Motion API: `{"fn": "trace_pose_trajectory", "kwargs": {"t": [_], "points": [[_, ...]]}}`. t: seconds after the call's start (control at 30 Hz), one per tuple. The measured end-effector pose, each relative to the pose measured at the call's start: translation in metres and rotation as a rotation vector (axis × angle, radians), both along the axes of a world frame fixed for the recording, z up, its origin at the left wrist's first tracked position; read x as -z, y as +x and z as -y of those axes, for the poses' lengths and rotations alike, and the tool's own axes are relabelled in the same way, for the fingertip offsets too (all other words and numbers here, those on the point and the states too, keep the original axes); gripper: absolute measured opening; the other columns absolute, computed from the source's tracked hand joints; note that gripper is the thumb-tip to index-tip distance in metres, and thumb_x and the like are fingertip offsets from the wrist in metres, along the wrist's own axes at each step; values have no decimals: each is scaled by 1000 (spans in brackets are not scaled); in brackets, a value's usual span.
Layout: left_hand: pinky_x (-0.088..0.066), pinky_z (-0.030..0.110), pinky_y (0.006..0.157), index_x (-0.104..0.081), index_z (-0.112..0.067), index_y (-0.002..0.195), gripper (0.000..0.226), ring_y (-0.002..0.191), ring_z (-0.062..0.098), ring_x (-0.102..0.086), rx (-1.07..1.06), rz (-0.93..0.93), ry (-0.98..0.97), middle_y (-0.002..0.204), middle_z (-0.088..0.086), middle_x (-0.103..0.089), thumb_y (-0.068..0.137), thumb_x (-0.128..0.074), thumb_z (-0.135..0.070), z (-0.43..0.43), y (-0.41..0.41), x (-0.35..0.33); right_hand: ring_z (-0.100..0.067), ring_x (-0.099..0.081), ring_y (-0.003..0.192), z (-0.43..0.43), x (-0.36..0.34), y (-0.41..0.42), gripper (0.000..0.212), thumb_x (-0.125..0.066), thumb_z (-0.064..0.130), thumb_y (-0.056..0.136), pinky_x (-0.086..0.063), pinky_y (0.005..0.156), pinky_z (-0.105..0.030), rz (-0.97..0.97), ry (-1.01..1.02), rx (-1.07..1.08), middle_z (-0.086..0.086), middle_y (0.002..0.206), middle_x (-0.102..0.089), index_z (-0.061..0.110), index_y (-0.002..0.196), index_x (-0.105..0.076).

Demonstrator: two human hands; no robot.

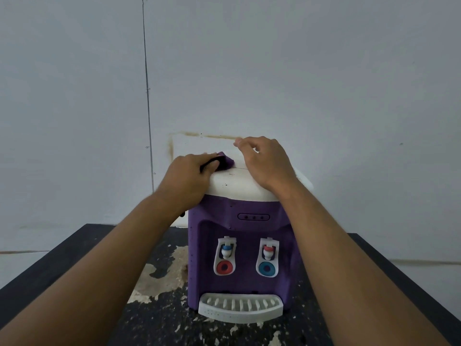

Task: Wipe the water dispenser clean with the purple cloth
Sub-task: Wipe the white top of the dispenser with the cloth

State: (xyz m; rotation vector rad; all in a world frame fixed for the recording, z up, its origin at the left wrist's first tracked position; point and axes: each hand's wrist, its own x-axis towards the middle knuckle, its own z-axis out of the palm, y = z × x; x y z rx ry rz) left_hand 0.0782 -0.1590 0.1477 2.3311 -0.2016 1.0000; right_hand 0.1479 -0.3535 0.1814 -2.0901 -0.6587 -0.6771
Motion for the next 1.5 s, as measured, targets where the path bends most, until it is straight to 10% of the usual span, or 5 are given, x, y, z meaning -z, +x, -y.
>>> {"fn": "trace_pose_trajectory", "kwargs": {"t": [0.2,0.43,0.63,1.23,1.5], "points": [[-51,13,86,-72,-37,136,32,97,-26,-62,149,74,-91,99,-51,-67,111,-55,-27,-14,-12,21,-10,-58,132,-1,1,1,55,-39,70,100,-52,104,-41,12,1,3,24,119,-72,40,120,-81],[-36,24,120,-70,-36,139,35,129,7,-61,186,87,100,135,-17,-72,108,-55,-30,7,-16,11,-9,-59,129,-1,2,4,50,-43,70,100,-52,102,-40,13,-16,35,17,127,-73,42,120,-80],[-47,23,81,-69,-37,140,34,115,23,-69,-34,-53,64,125,-10,-77,111,-53,-33,7,-4,-10,-9,-59,131,-1,0,0,55,-40,69,98,-54,106,-43,7,-19,24,21,127,-74,40,119,-81],[-40,39,125,-64,-22,148,46,148,9,-50,84,298,19,150,-10,-60,104,-65,-9,-2,-23,41,-6,-61,115,-1,0,1,55,-38,66,102,-48,93,-36,1,7,17,19,117,-75,38,116,-83],[-36,53,127,-49,-7,153,51,158,33,-35,164,472,503,162,9,-47,104,-57,-17,-16,-25,92,-6,-61,121,1,1,2,50,-39,64,105,-46,97,-33,12,29,10,19,121,-76,40,114,-83]]}}
